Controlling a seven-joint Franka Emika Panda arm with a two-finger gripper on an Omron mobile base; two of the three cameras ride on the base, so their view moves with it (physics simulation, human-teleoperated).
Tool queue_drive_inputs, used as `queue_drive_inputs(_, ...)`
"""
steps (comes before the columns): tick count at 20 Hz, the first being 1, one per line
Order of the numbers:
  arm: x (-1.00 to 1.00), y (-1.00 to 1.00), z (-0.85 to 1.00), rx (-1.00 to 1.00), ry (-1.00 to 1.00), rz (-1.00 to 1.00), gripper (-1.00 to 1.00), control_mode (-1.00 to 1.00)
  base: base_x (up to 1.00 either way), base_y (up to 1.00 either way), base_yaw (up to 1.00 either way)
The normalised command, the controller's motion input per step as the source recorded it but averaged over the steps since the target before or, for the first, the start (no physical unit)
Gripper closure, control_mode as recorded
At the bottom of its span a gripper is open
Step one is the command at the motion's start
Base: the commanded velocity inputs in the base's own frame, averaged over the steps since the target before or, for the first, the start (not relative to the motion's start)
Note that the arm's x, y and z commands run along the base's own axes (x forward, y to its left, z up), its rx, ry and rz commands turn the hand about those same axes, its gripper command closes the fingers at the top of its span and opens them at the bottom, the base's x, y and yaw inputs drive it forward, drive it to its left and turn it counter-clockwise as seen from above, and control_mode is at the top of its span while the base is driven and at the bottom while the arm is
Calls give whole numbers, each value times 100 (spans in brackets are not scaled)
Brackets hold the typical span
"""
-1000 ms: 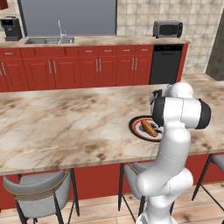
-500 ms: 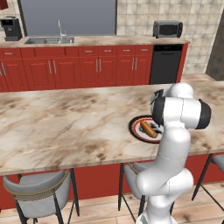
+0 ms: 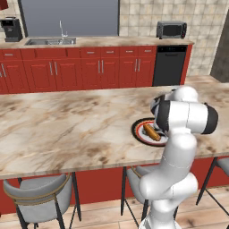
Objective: Move the hot dog bun to the plate on the dining table and place the condiment next to that plate. Then navigate to the fridge and take the sausage and place it on the plate as well.
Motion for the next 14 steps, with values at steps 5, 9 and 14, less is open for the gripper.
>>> queue_drive_inputs(5,-23,-4,43,-12,-8,0,-100,-100,0,0,0)
queue_drive_inputs(9,-87,0,100,-1,-10,0,-100,-100,0,0,0)
queue_drive_inputs(14,-89,9,100,0,-1,0,-100,-100,0,0,0)
